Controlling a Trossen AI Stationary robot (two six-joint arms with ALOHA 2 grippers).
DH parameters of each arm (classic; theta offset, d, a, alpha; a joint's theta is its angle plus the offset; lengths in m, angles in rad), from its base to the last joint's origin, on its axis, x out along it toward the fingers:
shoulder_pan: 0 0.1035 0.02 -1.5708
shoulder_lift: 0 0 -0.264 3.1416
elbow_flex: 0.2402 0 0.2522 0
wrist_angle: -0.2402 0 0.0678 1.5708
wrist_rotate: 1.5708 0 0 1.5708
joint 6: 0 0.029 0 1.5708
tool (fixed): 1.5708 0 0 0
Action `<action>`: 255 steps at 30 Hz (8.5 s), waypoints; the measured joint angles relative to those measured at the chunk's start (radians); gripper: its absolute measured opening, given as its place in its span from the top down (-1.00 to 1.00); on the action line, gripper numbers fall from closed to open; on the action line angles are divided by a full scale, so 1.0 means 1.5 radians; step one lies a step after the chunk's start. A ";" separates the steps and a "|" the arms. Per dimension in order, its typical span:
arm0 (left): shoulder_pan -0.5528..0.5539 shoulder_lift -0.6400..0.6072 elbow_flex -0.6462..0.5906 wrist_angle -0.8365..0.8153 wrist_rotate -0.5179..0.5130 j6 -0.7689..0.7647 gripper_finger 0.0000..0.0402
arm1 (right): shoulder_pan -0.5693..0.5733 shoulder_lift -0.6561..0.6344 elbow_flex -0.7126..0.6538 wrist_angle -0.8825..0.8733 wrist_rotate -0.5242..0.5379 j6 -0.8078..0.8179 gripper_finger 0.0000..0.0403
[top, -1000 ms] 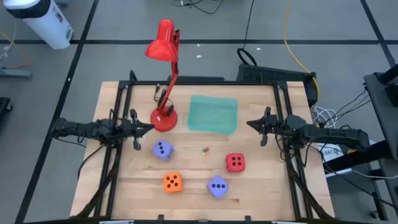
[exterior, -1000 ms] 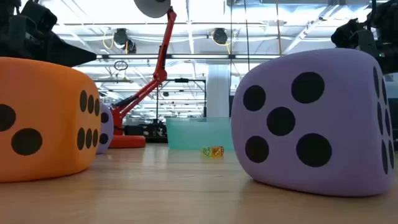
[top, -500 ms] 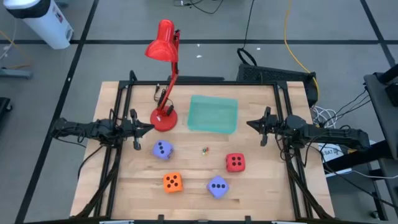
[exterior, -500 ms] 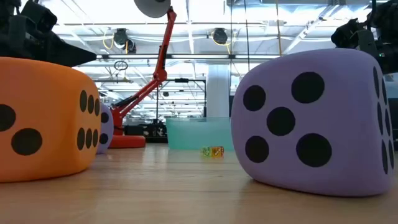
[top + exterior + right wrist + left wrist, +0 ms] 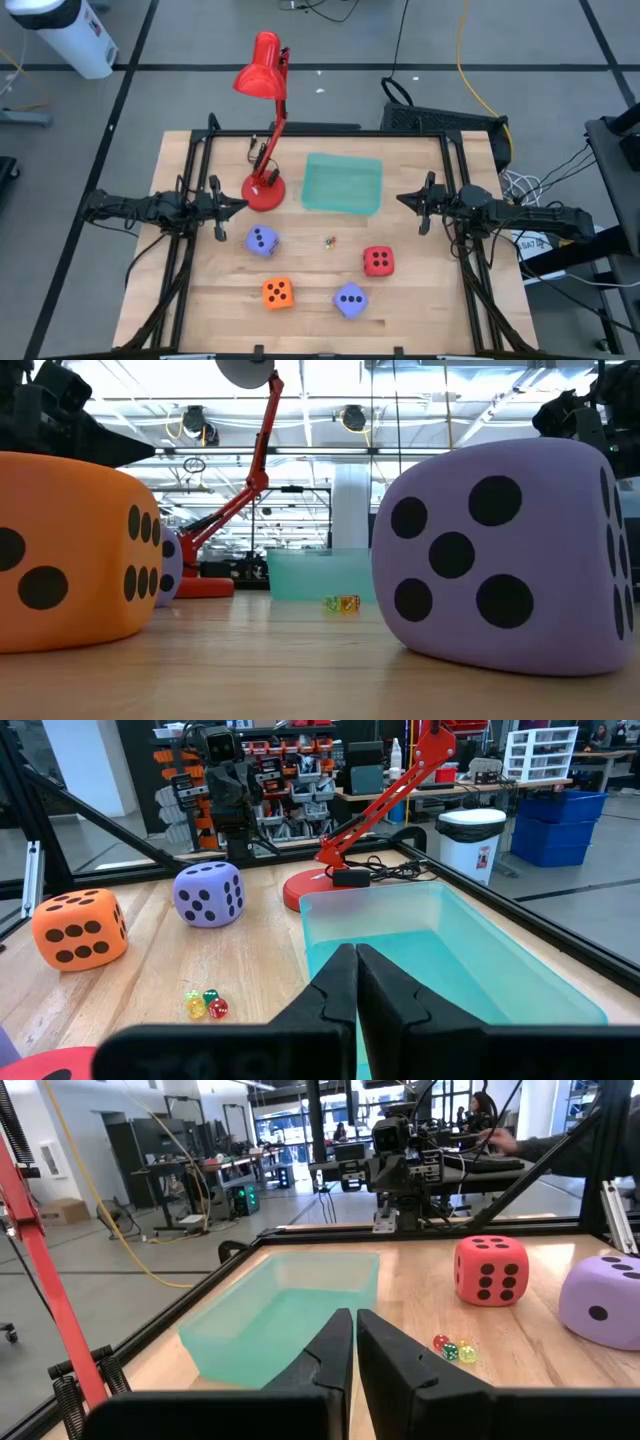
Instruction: Pick & Place Dice
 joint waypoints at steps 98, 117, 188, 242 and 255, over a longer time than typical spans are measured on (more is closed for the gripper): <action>0.000 0.000 0.000 0.001 0.000 0.004 0.85 | 0.000 0.000 0.000 0.000 0.000 0.000 1.00; 0.000 0.000 -0.001 0.225 0.005 0.048 0.85 | 0.000 0.002 0.000 0.085 0.000 0.052 1.00; 0.018 0.031 0.014 0.007 -0.105 -0.148 0.85 | 0.255 0.446 0.409 -0.016 0.235 -0.156 -0.53; 0.018 0.031 0.014 -0.008 -0.104 -0.141 0.85 | 0.423 0.846 0.671 -0.539 0.137 0.251 -0.98; 0.018 0.031 0.014 -0.008 -0.104 -0.140 0.85 | 0.408 0.811 0.669 -0.531 0.137 0.222 -0.99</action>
